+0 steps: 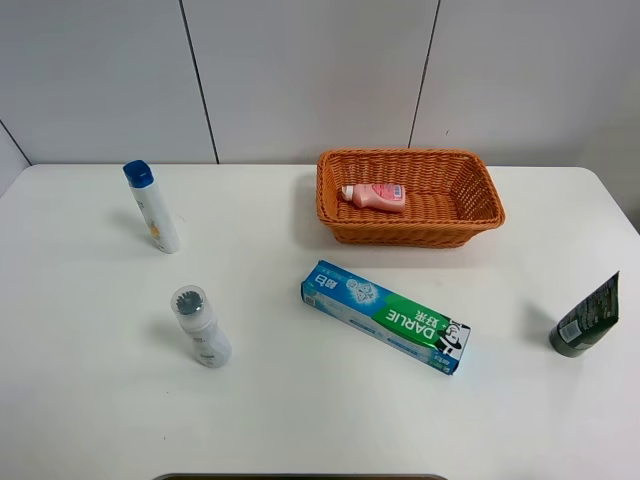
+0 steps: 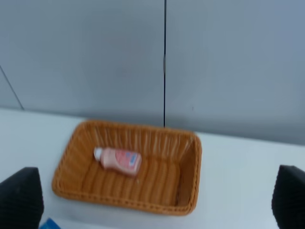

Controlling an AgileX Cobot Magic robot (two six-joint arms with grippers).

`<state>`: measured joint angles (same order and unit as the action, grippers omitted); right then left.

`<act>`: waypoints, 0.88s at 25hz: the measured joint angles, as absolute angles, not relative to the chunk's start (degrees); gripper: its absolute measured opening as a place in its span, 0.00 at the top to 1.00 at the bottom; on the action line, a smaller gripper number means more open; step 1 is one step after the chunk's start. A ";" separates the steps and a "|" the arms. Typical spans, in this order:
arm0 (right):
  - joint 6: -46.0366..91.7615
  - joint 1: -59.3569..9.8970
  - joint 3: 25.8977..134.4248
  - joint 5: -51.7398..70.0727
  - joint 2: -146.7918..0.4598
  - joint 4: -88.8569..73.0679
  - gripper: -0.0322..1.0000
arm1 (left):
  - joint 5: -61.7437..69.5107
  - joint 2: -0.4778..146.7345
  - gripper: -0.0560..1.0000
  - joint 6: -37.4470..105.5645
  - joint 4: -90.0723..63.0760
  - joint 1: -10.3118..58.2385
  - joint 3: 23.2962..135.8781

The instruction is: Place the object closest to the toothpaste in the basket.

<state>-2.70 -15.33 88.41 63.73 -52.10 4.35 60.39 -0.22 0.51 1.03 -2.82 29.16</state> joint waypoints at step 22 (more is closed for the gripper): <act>-1.97 -5.85 70.39 69.76 -17.88 4.92 0.01 | 60.39 -0.22 0.06 0.51 1.03 -2.82 29.16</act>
